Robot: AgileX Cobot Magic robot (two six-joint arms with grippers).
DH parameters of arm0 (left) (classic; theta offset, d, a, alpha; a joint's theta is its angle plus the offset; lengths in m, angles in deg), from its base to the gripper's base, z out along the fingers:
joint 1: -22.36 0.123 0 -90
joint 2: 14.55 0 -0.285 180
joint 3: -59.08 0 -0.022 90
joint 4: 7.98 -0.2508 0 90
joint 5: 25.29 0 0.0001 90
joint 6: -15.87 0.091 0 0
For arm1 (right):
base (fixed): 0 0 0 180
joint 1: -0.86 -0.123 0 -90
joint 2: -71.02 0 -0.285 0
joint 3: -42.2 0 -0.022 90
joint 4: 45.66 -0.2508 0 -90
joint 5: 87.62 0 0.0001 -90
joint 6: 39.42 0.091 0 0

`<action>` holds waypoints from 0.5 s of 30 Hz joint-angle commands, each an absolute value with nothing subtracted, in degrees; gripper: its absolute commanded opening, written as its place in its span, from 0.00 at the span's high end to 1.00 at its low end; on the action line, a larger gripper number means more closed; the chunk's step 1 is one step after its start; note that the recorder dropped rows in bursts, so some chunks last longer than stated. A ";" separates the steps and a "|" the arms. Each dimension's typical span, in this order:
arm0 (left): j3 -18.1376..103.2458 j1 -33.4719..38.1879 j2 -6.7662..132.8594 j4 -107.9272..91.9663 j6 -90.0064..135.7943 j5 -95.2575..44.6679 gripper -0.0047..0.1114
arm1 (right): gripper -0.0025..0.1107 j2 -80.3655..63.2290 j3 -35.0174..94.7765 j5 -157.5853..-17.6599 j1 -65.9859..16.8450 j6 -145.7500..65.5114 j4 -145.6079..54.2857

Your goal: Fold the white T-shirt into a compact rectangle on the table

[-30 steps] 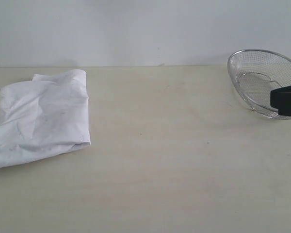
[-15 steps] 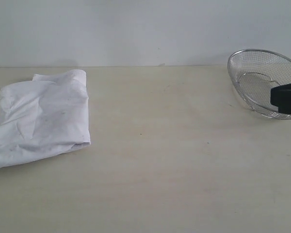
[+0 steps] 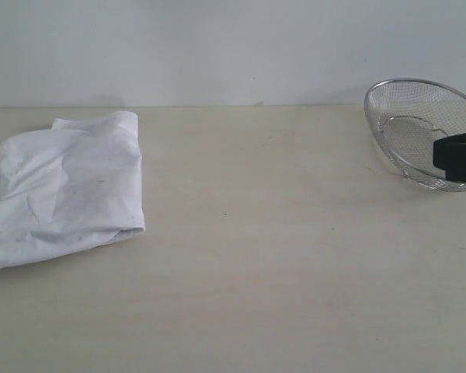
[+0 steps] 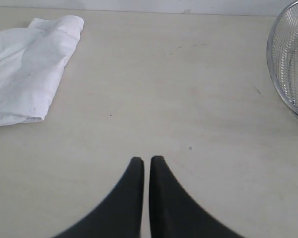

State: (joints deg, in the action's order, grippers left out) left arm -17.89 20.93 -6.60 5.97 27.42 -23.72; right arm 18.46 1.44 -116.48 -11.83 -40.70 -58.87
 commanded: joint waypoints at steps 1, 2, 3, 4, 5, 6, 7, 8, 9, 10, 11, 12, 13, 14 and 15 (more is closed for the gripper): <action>-18.14 21.71 -6.77 -2.09 16.83 -12.46 0.92 | 0.98 18.82 1.04 -116.01 -11.65 -41.01 -58.74; -18.14 22.05 -6.77 -3.23 14.40 -9.63 0.92 | 0.98 18.82 1.04 -116.01 -11.65 -41.01 -58.74; -18.14 22.36 -6.77 -4.10 12.69 -7.55 0.92 | 0.98 18.82 1.04 -116.01 -11.65 -41.01 -58.74; -18.14 22.52 -6.77 -4.34 12.13 -7.55 0.92 | 0.98 18.82 1.04 -116.01 -11.65 -41.01 -58.74; -18.14 22.52 -6.77 -4.34 12.15 -7.67 0.92 | 0.98 18.82 1.04 -116.01 -11.65 -41.01 -58.74; -18.14 22.52 -6.77 -4.34 12.15 -7.67 0.92 | 0.98 18.82 1.04 -116.01 -11.65 -41.01 -58.74; -18.14 22.52 -6.77 -4.34 12.15 -7.67 0.92 | 0.98 18.82 1.04 -116.01 -11.65 -41.01 -58.74; -18.14 22.52 -6.77 -4.34 12.15 -7.67 0.92 | 0.98 18.82 1.04 -116.01 -11.65 -41.01 -58.74; -18.14 22.50 -6.77 -4.34 12.46 -7.67 0.92 | 0.98 18.82 1.04 -116.01 -11.65 -41.01 -58.74; -18.14 22.50 -6.77 -4.34 12.46 -7.67 0.92 | 0.98 18.82 1.04 -116.01 -11.65 -41.01 -58.74; -18.14 22.50 -6.77 -4.34 12.46 -7.67 0.92 | 0.98 18.82 1.04 -116.01 -11.65 -41.01 -58.74; -18.14 22.50 -6.77 -4.34 12.46 -7.67 0.92 | 0.98 18.82 1.04 -116.01 -11.65 -41.01 -58.74; -18.14 22.50 -6.77 -4.34 12.46 -7.67 0.92 | 0.98 18.82 1.04 -116.01 -11.65 -41.01 -58.74; -18.14 22.50 -6.77 -4.34 12.46 -7.67 0.92 | 0.98 18.82 1.04 -116.01 -11.65 -41.01 -58.74; -18.14 22.50 -6.77 -4.34 12.46 -7.67 0.92 | 0.98 18.82 1.04 -116.01 -11.65 -41.01 -58.74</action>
State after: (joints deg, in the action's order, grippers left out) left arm -18.19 22.33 -6.60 -4.11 12.96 -7.73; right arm 18.46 1.44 -116.48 -11.83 -40.70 -58.87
